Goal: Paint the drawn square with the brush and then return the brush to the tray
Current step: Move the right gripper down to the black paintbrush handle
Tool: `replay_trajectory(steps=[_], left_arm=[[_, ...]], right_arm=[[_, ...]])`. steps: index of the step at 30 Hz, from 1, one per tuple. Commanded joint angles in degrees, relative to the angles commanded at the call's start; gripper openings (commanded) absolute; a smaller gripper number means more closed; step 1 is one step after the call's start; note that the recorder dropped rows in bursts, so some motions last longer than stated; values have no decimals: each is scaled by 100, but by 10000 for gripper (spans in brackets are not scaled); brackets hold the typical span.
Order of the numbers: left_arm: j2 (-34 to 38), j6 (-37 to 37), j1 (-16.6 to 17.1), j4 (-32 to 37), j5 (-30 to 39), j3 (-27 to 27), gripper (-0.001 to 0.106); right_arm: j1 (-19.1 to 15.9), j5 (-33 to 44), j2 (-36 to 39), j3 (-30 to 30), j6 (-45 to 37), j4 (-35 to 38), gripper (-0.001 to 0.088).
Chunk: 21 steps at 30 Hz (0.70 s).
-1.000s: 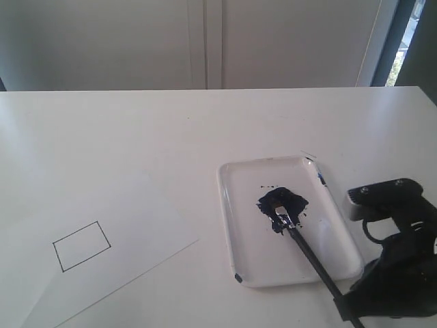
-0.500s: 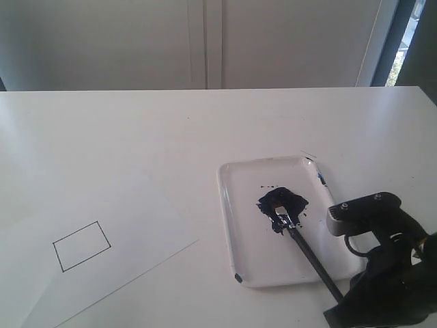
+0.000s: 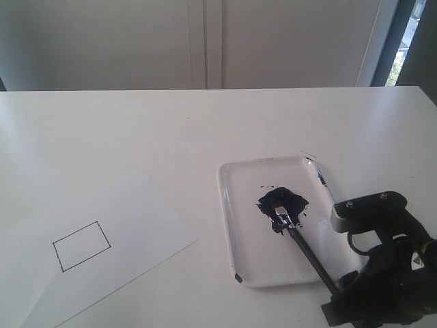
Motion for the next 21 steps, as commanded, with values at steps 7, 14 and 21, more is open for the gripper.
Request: replay_trajectory(steps=[7, 14, 21], left_arm=[[0, 0, 0, 0, 0, 0, 0], [0, 0, 0, 0, 13, 0, 0], [0, 10, 0, 0, 13, 0, 0]], right_arm=[[445, -158, 0, 23, -19, -177, 434], [496, -437, 0, 129, 164, -400, 409], [496, -446, 106, 137, 334, -571, 409]])
